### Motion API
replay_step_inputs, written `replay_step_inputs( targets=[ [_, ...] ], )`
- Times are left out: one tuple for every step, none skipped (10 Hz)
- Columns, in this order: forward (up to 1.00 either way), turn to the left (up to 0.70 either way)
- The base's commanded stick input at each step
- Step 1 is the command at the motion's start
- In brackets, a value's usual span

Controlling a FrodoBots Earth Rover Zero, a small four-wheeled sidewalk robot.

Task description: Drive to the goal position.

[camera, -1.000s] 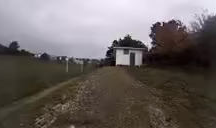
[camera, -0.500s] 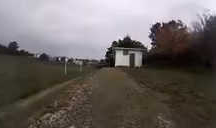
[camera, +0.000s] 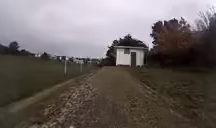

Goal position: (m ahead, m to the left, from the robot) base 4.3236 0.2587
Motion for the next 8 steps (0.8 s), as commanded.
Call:
replay_step_inputs(
  targets=[
    [0.6,0.0],
    [0.6,0.0],
    [0.5,0.0],
    [0.33,0.0],
    [0.16,0.0],
    [0.0,0.0],
    [0.0,0.0],
    [0.0,0.0]
  ],
)
